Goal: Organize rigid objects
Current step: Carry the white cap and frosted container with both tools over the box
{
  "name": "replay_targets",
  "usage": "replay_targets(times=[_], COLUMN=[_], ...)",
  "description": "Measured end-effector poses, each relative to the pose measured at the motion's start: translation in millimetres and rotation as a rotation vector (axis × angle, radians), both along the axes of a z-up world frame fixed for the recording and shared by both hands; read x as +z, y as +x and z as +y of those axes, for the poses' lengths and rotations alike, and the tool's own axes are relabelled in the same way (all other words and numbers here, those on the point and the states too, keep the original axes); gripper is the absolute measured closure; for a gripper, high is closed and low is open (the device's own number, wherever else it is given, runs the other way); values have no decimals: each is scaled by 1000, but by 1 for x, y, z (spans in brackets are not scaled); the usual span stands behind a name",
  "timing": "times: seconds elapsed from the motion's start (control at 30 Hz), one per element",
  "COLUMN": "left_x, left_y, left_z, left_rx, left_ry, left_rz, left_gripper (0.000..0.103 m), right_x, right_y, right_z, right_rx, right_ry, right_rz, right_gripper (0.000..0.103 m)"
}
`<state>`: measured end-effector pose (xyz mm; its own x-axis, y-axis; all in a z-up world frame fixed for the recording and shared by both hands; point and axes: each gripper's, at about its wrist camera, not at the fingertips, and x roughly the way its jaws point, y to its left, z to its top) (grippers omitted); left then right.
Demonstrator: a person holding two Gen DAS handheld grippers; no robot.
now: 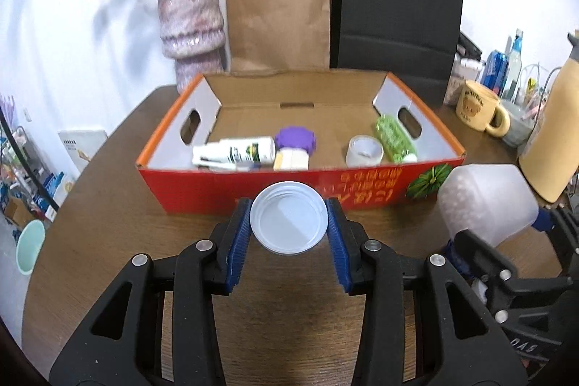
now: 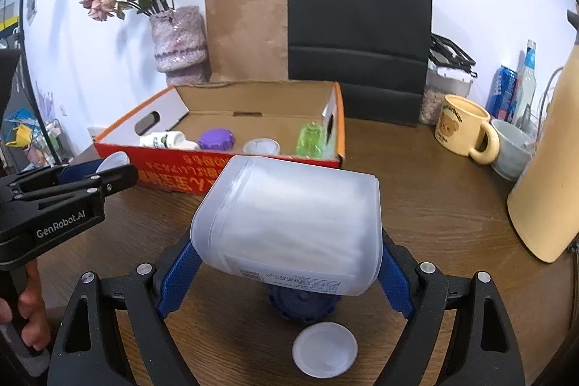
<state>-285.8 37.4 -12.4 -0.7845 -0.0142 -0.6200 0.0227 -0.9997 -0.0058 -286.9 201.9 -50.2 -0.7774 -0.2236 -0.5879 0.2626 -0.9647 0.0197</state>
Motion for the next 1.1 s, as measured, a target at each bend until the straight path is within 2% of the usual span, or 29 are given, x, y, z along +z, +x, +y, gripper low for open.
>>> replay_targets(times=[0.3,0.5,1.1], left_x=[24,35,44], left_y=[-4,-14,-55], left_z=[-18,-31,-48], left_rx=[33,59,92], left_ry=[19,35,45], left_rz=[65,94,123], left_gripper=[66,66,66], right_x=[17,22,28], right_y=[-6,-18,-68], right_z=[-27,-38,-65], right_rx=[31,39,44], right_ry=[3,-25,-40], right_rz=[59,66,62], right_gripper=[13,13,13])
